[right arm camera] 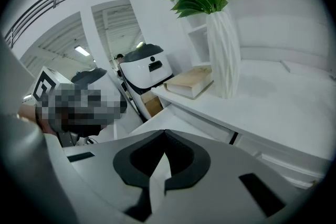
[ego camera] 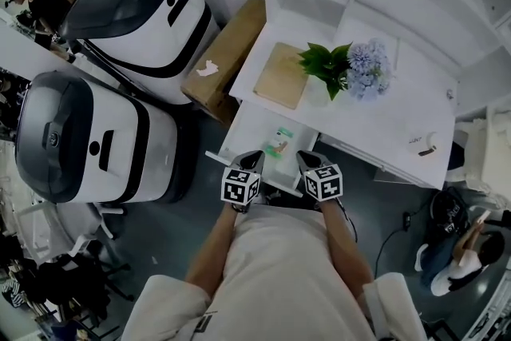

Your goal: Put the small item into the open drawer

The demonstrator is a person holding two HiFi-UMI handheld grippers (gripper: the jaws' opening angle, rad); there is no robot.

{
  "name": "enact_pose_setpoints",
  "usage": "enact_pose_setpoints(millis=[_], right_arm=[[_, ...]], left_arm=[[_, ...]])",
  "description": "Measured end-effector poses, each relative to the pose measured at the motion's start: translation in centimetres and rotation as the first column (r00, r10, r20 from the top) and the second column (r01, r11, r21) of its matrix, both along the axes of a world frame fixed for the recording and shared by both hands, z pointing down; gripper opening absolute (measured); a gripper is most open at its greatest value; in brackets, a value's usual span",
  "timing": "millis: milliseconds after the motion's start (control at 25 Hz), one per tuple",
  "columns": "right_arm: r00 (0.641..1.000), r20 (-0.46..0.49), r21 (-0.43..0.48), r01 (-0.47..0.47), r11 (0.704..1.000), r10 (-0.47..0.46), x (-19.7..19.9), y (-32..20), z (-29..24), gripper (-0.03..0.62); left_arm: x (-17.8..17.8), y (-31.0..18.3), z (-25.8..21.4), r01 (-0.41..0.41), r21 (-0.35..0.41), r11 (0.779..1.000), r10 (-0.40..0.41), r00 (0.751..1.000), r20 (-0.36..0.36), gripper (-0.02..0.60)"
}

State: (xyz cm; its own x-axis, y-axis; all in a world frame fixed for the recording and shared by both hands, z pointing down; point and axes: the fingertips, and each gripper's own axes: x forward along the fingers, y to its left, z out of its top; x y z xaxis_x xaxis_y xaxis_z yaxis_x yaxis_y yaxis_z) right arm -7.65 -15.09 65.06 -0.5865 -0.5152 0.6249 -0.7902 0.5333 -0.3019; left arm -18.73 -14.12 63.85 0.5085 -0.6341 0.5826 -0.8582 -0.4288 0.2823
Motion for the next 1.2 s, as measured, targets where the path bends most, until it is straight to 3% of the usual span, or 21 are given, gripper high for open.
enact_pose_setpoints(millis=[360, 1200], right_arm=[[0.998, -0.037, -0.019, 0.041, 0.999, -0.042, -0.7, 0.8, 0.8, 0.026], [0.999, -0.017, -0.022, 0.028, 0.999, -0.028, -0.8, 2.3, 1.0, 0.026]], left_arm=[[-0.4, 0.5, 0.1, 0.000, 0.011, 1.000, -0.001, 1.000, 0.011, 0.017], [0.4, 0.9, -0.3, -0.055, 0.033, 0.998, 0.056, 0.998, -0.015, 0.017]])
